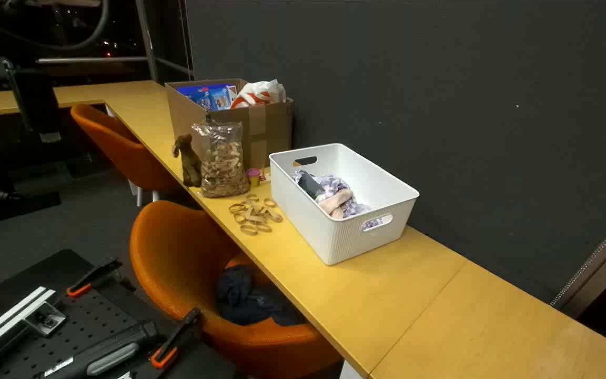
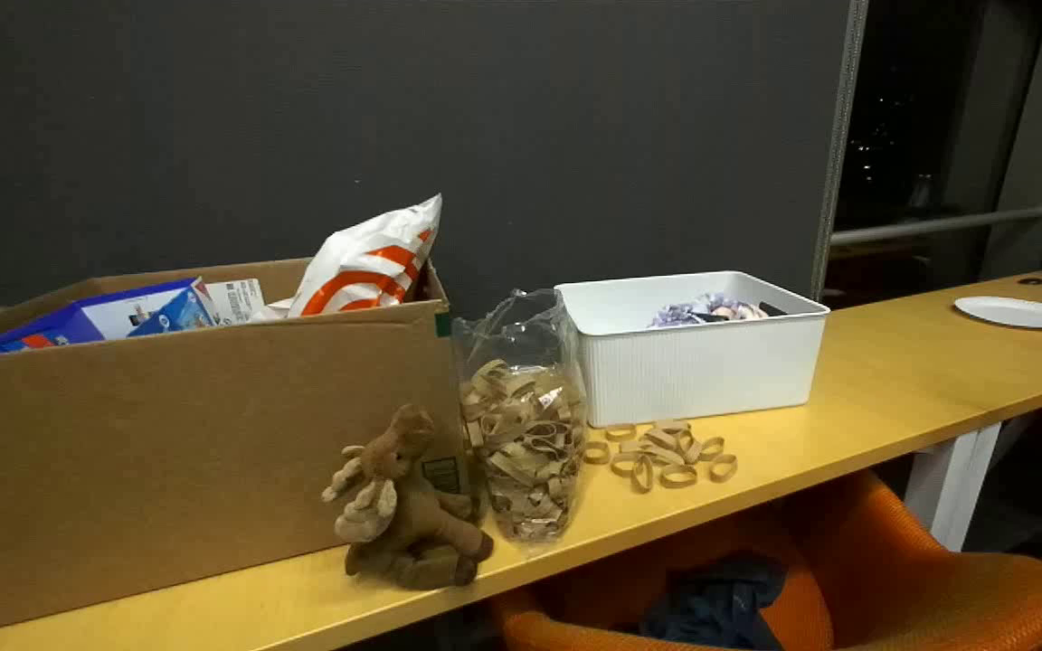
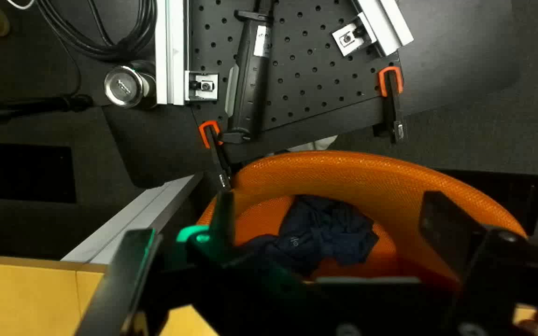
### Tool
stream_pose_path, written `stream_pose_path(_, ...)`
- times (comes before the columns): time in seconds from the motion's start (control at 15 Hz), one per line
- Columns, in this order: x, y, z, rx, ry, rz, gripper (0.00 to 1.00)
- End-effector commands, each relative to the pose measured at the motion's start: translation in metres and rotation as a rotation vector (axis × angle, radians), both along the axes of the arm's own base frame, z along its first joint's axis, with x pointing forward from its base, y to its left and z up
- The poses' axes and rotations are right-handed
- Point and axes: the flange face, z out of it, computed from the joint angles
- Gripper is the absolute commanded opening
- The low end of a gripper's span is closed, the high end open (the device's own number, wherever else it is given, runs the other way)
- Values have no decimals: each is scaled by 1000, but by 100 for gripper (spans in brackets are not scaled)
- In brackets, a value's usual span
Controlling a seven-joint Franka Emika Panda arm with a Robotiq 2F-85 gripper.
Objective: Remove the clothes from the storage box to the chair
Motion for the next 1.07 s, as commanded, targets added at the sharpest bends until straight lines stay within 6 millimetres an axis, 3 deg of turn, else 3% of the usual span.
stream_pose_path(0.0,0,0,1,0,-1,0,100)
stream_pose_path(0.27,1,0,2,0,-4,0,100)
stream_pose_path(0.33,4,-8,3,-19,-13,-7,100)
stream_pose_path(0.67,28,-58,54,-177,-123,-63,100)
stream_pose_path(1.0,79,-125,103,-264,-285,-169,100)
